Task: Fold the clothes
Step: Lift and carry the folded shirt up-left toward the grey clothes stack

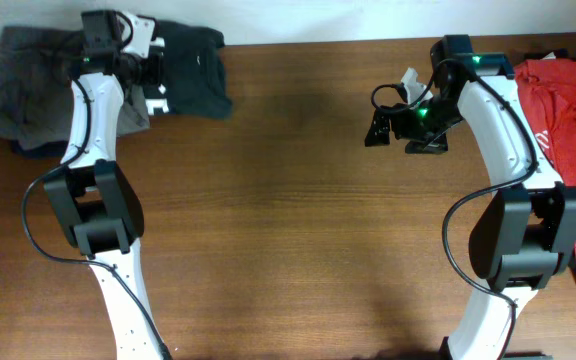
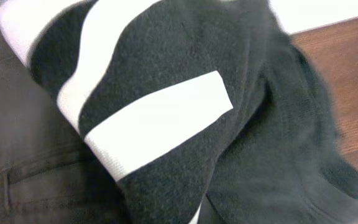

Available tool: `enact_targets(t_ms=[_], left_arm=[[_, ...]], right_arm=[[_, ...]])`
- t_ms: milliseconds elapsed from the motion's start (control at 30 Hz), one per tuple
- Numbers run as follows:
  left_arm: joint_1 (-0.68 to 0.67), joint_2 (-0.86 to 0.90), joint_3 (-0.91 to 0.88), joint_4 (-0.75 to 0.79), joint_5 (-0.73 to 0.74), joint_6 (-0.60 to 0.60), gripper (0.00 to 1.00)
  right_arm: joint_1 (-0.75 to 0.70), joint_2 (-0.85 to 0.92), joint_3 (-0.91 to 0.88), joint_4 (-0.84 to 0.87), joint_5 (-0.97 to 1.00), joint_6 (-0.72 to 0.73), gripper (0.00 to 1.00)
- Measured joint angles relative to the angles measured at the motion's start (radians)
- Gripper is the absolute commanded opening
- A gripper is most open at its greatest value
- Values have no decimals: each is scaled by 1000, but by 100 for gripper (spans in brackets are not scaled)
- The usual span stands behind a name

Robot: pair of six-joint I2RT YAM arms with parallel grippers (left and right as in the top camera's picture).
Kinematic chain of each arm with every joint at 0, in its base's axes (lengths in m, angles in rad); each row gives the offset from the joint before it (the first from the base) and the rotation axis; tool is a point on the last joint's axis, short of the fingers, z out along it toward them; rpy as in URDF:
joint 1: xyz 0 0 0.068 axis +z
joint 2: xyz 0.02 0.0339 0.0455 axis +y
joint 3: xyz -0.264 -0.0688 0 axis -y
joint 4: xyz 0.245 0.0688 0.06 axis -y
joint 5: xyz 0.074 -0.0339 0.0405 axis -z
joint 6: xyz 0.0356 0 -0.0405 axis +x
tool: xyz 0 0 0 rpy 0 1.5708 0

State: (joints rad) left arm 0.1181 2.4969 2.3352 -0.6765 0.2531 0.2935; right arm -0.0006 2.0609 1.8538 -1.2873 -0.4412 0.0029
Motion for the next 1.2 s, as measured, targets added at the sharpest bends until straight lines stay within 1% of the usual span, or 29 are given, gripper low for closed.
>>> enact_targets(t_ms=[200,667,900,1200], left_arm=[[-4,0,153,-77,-1,3,0],[-18,0,255,-137,15,-1,0],[-40,0,393,-181,31,-5,0],[-2,0,401,-191,35,-5,0]], right_arm=[[0,0,0,0,0,-3,98],[0,0,0,8,0,-5,99],[0,0,0,8,15,-11,98],[0,1,0,2,19,-12,99]])
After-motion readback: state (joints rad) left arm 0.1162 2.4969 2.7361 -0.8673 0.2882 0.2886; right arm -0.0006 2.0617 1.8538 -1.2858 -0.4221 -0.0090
